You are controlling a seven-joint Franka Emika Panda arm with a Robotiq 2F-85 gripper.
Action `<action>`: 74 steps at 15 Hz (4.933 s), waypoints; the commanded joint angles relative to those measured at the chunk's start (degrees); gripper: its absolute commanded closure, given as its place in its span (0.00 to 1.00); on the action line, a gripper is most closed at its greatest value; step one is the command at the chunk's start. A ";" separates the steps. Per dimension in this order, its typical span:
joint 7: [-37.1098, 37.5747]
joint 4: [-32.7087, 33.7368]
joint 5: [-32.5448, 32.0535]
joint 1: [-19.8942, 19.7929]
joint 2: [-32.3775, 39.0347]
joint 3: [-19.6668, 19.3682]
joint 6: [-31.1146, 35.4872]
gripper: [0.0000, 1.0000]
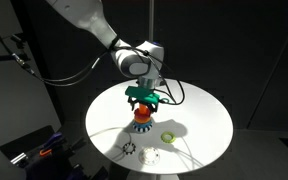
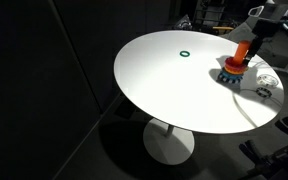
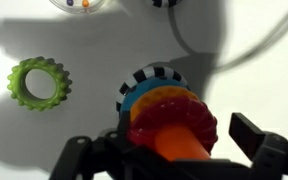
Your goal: Take the orange ring off of the ring toss then place a black and white one onto it
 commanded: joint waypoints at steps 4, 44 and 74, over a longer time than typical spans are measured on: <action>1.05 0.97 -0.03 1.01 0.53 -0.38 -1.24 0.00; 7.04 -0.84 -5.47 3.48 1.55 -0.92 7.41 0.41; 6.27 -4.27 -0.48 4.35 -14.00 -0.94 1.81 0.41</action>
